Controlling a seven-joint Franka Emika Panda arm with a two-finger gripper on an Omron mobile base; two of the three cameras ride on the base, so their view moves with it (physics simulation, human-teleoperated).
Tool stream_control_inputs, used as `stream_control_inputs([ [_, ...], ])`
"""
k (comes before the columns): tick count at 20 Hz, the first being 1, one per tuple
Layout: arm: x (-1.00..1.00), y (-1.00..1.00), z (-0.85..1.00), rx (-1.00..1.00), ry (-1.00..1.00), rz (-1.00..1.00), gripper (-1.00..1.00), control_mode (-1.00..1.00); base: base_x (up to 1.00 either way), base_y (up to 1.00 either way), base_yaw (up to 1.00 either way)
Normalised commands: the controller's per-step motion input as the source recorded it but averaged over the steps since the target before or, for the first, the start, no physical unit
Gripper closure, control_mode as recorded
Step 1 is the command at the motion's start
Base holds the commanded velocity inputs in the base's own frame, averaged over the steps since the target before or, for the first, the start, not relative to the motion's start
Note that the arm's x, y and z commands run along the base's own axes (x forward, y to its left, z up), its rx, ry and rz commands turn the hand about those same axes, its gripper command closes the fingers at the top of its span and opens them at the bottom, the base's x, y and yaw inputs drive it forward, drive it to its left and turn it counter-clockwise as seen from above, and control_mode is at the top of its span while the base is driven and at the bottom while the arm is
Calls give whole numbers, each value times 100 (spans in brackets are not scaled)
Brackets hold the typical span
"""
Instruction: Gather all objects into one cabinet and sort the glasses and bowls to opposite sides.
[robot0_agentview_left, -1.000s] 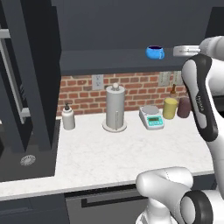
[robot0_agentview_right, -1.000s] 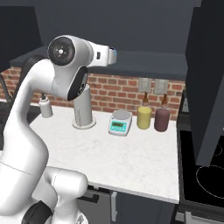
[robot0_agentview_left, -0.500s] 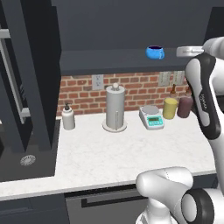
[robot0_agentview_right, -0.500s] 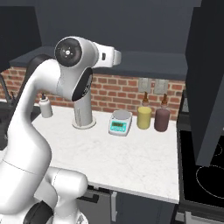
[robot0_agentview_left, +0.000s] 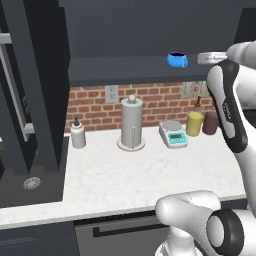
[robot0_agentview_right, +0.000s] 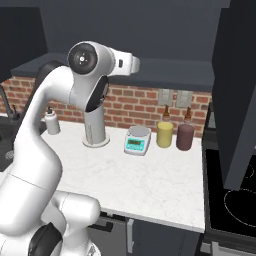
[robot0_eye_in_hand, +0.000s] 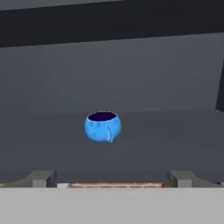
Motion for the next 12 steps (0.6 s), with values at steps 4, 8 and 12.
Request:
stream_control_inputs([
  [4,47,0,0,0,0,0,-100,-100,0,0,0],
  [8,40,0,0,-1,3,0,-100,-100,0,0,0],
  [12,19,-8,0,-8,7,0,-100,-100,0,0,0],
])
